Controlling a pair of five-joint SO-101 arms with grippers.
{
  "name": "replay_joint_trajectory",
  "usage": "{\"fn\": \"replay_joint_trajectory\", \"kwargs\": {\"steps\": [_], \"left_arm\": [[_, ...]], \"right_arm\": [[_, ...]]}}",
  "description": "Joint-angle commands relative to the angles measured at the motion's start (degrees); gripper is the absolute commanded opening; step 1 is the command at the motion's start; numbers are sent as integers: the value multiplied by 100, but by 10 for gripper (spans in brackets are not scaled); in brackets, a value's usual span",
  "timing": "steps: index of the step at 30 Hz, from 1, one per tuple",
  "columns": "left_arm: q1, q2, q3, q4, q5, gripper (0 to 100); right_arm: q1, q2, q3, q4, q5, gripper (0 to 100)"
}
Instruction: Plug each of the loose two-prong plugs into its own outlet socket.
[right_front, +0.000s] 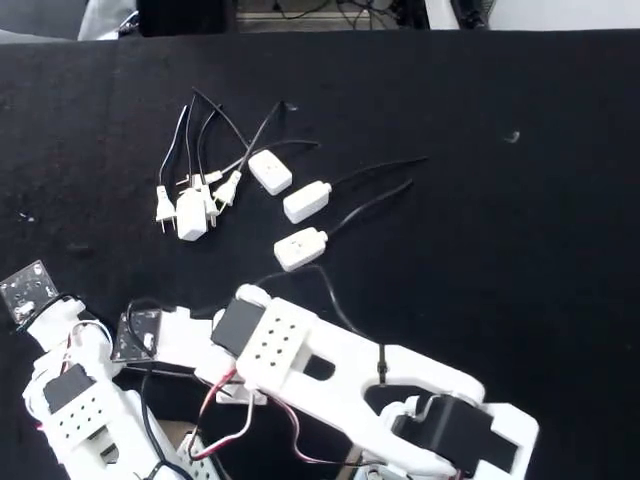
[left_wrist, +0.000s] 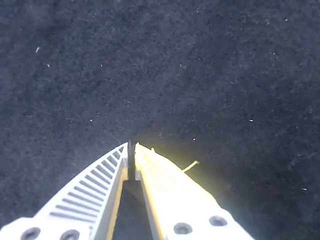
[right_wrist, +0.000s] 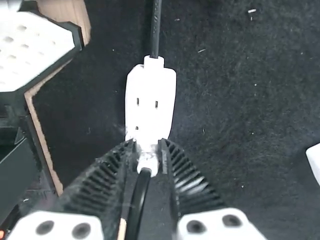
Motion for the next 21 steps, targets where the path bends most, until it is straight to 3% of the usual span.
{"fn": "replay_joint_trajectory", "kwargs": {"steps": [1, 21], "left_arm": [[-48, -35, -136, -79, 44, 33], [-48, -35, -136, -79, 44, 33]], "right_arm": [[-158, 75, 532, -35, -35, 11], [202, 145, 822, -105, 18, 11]]}}
